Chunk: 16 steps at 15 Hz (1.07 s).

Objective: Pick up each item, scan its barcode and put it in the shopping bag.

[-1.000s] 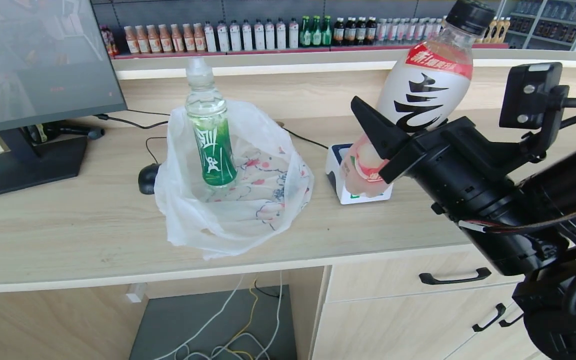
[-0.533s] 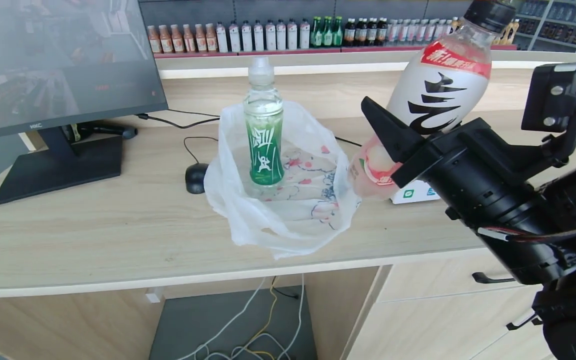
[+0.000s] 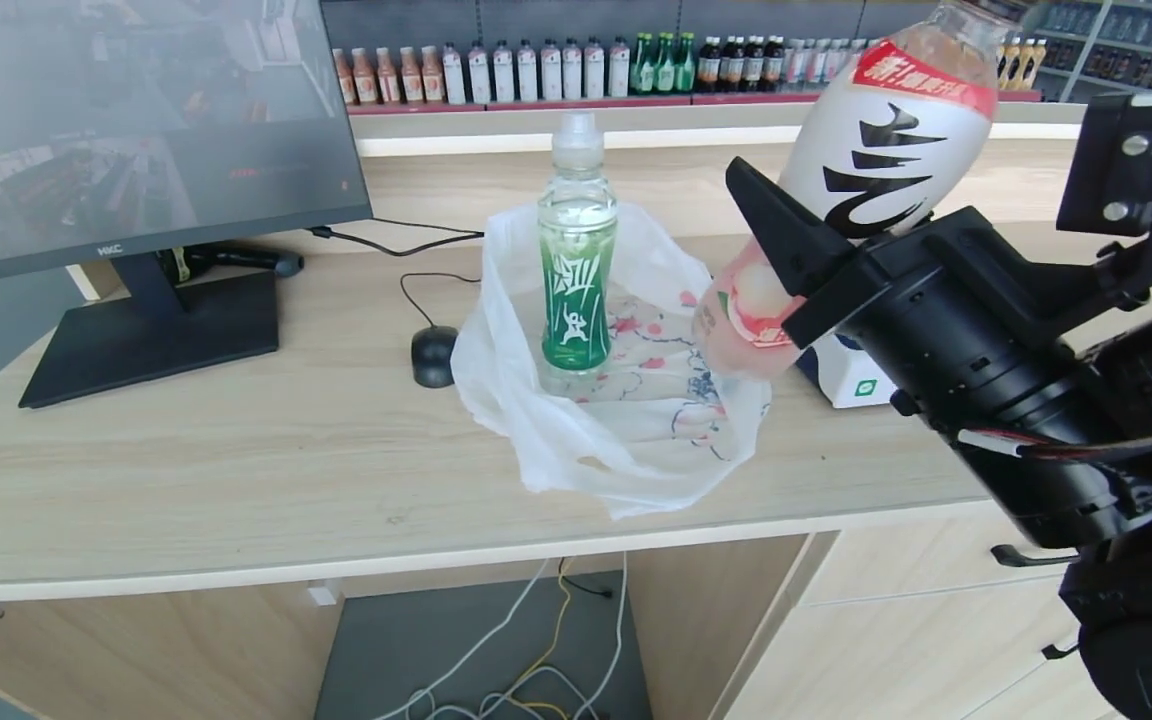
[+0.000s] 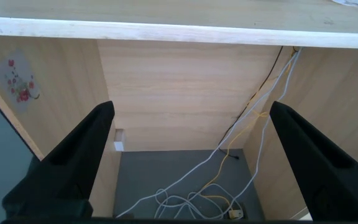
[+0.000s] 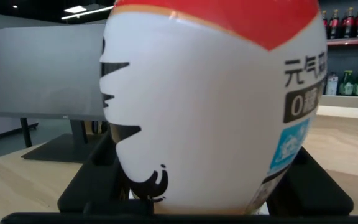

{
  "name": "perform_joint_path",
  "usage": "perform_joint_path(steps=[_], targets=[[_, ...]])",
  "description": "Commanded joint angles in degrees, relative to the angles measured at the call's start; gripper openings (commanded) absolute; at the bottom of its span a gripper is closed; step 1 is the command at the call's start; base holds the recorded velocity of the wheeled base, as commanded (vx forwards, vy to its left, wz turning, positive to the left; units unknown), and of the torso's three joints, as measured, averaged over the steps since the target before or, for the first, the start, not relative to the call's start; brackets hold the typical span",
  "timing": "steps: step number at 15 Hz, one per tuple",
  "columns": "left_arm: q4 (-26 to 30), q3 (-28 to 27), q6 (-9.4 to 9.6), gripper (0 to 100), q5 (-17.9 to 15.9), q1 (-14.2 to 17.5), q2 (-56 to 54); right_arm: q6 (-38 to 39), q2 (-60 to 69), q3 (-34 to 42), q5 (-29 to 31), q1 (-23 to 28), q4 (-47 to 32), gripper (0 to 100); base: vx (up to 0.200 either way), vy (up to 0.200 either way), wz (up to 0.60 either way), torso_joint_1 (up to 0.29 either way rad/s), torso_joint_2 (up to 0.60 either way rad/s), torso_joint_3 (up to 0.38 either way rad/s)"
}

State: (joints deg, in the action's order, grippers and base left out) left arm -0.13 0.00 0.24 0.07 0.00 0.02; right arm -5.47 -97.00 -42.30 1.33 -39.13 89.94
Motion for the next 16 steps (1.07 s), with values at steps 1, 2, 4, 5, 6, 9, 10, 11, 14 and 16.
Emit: perform_joint_path(steps=[1, 2, 4, 5, 6, 9, 10, 11, 14, 16], targets=[[-0.04, 0.00, 0.02, 100, 0.01, 0.00, -0.02, -0.06, -3.46, -2.79, -0.01, 0.02, 0.06, 0, 0.000, 0.000, 0.00, 0.000, 0.00, 0.000], [-0.04, 0.00, 0.02, 100, 0.01, 0.09, -0.02, -0.06, -5.66, -5.16, -0.01, 0.02, 0.06, 0, 0.000, 0.000, 0.00, 0.000, 0.00, 0.000], [-0.04, 0.00, 0.02, 100, 0.01, 0.00, -0.02, -1.38, -8.56, -8.24, -0.19, 0.02, 0.06, 0, 0.000, 0.000, 0.00, 0.000, 0.00, 0.000], [-0.04, 0.00, 0.02, 100, -0.07, 0.09, -0.02, -1.29, -9.35, -7.71, -0.19, 0.02, 0.06, 0, 0.000, 0.000, 0.00, 0.000, 0.00, 0.000], [-0.04, 0.00, 0.02, 100, 0.01, 0.00, -0.02, -1.12, -9.79, -7.36, -0.27, 0.11, 0.06, 0, 0.000, 0.000, 0.00, 0.000, 0.00, 0.000], [-0.04, 0.00, 0.02, 100, 0.01, 0.09, -0.02, -1.03, -11.72, -7.53, -0.27, 0.90, 0.06, 0, 0.000, 0.000, 0.00, 0.000, 0.00, 0.000], [-0.04, 0.00, 0.02, 100, 0.01, 0.09, -0.02, -1.03, -12.07, -7.88, -0.27, 0.90, 0.06, 0, 0.000, 0.000, 0.00, 0.000, 0.00, 0.000], [-0.04, 0.00, 0.02, 100, 0.01, 0.00, -0.02, -1.03, -11.98, -8.41, -0.27, 0.99, -1.96, 0, 0.000, 0.000, 0.00, 0.000, 0.00, 0.000], [-0.04, 0.00, 0.02, 100, 0.01, 0.00, -0.02, -1.03, -11.90, -14.83, -0.36, 2.83, -8.99, 0, 0.000, 0.000, 0.00, 0.000, 0.00, 0.000], [-0.04, 0.00, 0.02, 100, 0.01, 0.09, -0.02, -0.94, -11.90, -18.08, -0.54, 4.15, -13.04, 0, 0.000, 0.000, 0.00, 0.000, 0.00, 0.000]])
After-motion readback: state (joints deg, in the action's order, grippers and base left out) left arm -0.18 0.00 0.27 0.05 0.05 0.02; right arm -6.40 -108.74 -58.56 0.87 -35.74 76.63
